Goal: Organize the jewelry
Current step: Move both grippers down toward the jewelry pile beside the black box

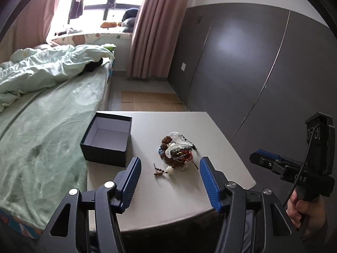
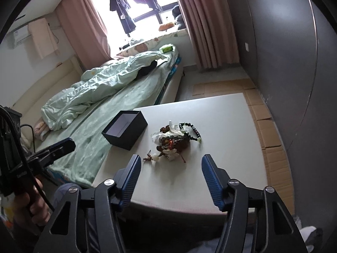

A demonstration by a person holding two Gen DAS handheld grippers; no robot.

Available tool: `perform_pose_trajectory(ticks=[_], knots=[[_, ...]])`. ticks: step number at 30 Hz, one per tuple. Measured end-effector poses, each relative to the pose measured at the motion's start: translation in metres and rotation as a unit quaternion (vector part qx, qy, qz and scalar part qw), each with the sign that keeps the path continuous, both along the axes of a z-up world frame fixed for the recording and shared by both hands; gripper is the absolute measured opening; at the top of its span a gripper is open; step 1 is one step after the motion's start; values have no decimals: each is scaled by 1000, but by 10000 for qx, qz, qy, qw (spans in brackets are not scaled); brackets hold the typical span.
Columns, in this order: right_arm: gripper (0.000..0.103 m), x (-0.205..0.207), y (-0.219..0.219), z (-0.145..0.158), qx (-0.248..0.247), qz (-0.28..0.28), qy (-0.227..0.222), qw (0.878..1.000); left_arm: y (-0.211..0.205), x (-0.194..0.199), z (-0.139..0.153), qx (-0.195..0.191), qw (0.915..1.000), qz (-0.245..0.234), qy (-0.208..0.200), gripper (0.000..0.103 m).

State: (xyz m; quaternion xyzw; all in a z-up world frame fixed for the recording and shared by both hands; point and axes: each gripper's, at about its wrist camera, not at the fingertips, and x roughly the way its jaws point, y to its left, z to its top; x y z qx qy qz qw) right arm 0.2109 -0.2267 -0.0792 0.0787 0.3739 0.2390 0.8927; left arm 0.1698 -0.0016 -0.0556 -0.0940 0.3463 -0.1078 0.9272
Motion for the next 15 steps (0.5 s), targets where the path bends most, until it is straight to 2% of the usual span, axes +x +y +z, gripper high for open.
perform_pose_trajectory(ticks=[6, 9, 15], knots=[[58, 34, 2, -15, 112, 162, 288, 9994, -7, 35, -13, 44, 9992, -196, 337, 50], [57, 52, 7, -24, 10, 305, 396, 9988, -14, 54, -24, 179, 9978, -330, 542, 45], [56, 86, 16, -45, -338, 559, 585, 9961, -26, 85, -44, 402, 9937, -554, 886, 40]])
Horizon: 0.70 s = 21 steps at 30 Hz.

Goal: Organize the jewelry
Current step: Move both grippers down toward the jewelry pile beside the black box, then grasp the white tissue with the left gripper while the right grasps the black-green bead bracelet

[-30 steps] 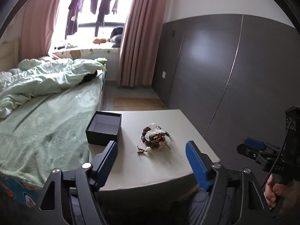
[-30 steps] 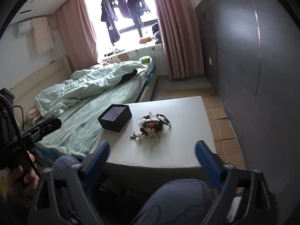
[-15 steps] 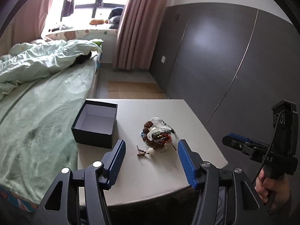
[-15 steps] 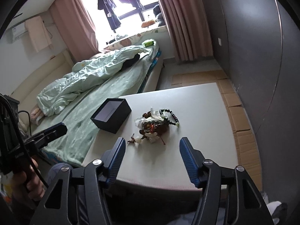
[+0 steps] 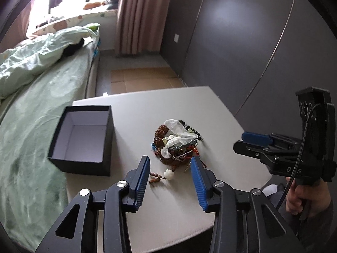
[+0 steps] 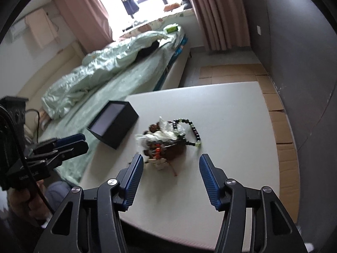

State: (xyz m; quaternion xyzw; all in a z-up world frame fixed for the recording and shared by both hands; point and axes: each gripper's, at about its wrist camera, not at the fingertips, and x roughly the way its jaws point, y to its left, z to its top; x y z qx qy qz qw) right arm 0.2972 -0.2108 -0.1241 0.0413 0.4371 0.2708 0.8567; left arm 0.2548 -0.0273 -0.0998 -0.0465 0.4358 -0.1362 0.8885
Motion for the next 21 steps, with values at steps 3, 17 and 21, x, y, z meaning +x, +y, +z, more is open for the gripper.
perform_pose_trajectory(ticks=[3, 17, 21], knots=[[48, 16, 4, -11, -174, 127, 81, 9997, -4, 16, -11, 76, 9998, -44, 166, 39], [46, 58, 16, -54, -716, 503, 318, 9957, -11, 70, -55, 154, 9980, -158, 592, 18], [46, 64, 23, -62, -847, 587, 318, 9942, -7, 73, -57, 67, 9983, -83, 572, 2]])
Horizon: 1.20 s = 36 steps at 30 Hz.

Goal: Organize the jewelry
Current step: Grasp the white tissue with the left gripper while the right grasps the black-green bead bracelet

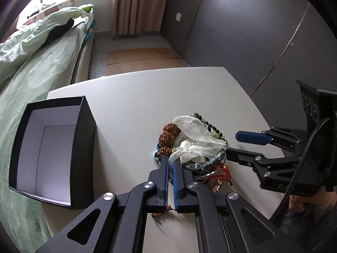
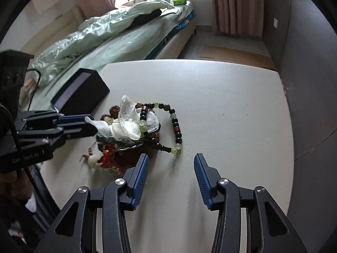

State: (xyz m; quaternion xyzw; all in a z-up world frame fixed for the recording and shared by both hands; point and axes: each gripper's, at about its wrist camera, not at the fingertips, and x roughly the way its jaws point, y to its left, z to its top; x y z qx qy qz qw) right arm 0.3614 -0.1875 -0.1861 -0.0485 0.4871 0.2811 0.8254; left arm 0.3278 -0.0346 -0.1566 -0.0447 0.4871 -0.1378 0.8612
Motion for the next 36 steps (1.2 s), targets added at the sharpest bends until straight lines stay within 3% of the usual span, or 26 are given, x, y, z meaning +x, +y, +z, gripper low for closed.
perform_pose_trajectory(ticks=[5, 9, 12, 15, 25, 29, 30, 32, 33, 36], knots=[[45, 7, 7, -3, -131, 61, -103, 9998, 6, -1, 14, -214, 9995, 87, -198, 1], [29, 11, 13, 1, -27, 91, -235, 9997, 9, -3, 32, -377, 9984, 149, -403, 1], [10, 12, 18, 3, 89, 131, -200, 9997, 11, -5, 48, -466, 9973, 157, -554, 1], [3, 10, 19, 7, 219, 134, -264, 9993, 14, -8, 61, -521, 9961, 198, -682, 1], [2, 1, -8, 20, 863, -206, -210, 9958, 34, -28, 103, -631, 9920, 369, -1032, 1], [2, 9, -4, 17, 713, -337, 62, 9969, 44, -34, 111, -634, 9906, 470, -1120, 1], [5, 12, -3, 17, 608, -401, 128, 9973, 47, -35, 113, -651, 9902, 514, -1126, 1], [32, 22, 2, 17, 407, -526, 274, 9974, 55, -38, 116, -683, 9890, 608, -1161, 1], [52, 25, 3, 19, 358, -576, 240, 9974, 58, -39, 117, -678, 9887, 636, -1176, 1], [53, 38, 3, 22, 338, -698, 306, 9965, 70, -42, 120, -686, 9876, 757, -1192, 1]])
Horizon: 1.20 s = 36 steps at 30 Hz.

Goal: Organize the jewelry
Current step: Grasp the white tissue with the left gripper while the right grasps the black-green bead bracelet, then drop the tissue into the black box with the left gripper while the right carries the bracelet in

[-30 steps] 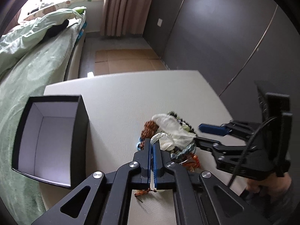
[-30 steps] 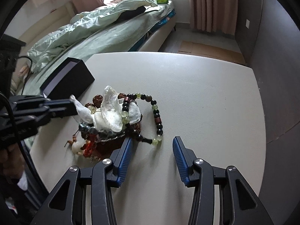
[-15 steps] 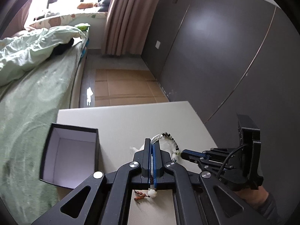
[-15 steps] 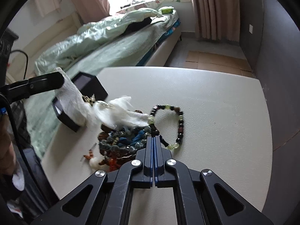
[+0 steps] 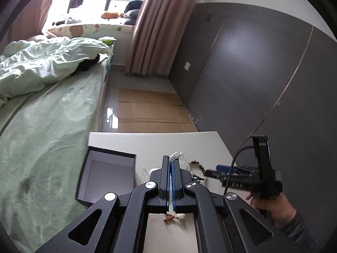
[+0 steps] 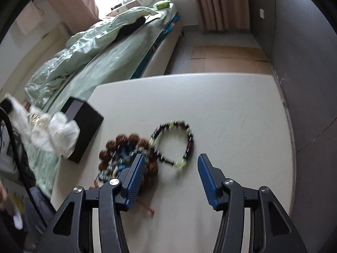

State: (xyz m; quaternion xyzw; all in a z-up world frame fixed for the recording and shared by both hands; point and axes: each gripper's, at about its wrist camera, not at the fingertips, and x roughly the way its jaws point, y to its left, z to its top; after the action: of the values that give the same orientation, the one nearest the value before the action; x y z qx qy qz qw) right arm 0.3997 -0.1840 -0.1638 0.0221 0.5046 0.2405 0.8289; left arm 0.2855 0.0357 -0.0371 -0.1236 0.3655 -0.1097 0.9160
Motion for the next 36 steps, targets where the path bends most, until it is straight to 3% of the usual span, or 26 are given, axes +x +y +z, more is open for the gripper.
perform_pose_trajectory(ticks=[5, 13, 16, 20, 23, 25, 26, 27, 29, 30, 36], knots=[[49, 22, 9, 0, -304, -4, 144, 9994, 19, 2, 0, 39, 9997, 227, 41, 1], [24, 43, 30, -25, -1179, 33, 622, 9911, 48, 11, -3, 50, 9989, 469, 81, 1], [10, 39, 39, -28, -1751, 210, 444, 9833, 55, 18, -7, 72, 9987, 494, 117, 1], [9, 32, 45, -25, -1828, 412, 442, 9813, 62, 25, -14, 29, 9982, 576, 189, 1], [9, 24, 40, -6, -1561, 351, 289, 9867, 66, 33, -25, 11, 9970, 592, 490, 3], [9, 21, 40, 12, -1427, 339, 139, 9891, 69, 40, -36, -50, 9951, 606, 773, 8], [9, 19, 39, 20, -1382, 344, 63, 9898, 71, 41, -40, -81, 9942, 634, 860, 18], [9, 16, 40, 29, -1320, 364, -20, 9906, 73, 41, -43, -126, 9936, 659, 906, 37], [9, 10, 44, 46, -1200, 413, -157, 9918, 77, 36, -44, -195, 9937, 729, 825, 64], [9, 7, 47, 54, -1169, 442, -234, 9919, 79, 31, -43, -199, 9940, 788, 726, 72], [9, 0, 74, 89, -823, 688, -530, 9928, 94, 16, -44, -175, 9926, 973, 707, 74]])
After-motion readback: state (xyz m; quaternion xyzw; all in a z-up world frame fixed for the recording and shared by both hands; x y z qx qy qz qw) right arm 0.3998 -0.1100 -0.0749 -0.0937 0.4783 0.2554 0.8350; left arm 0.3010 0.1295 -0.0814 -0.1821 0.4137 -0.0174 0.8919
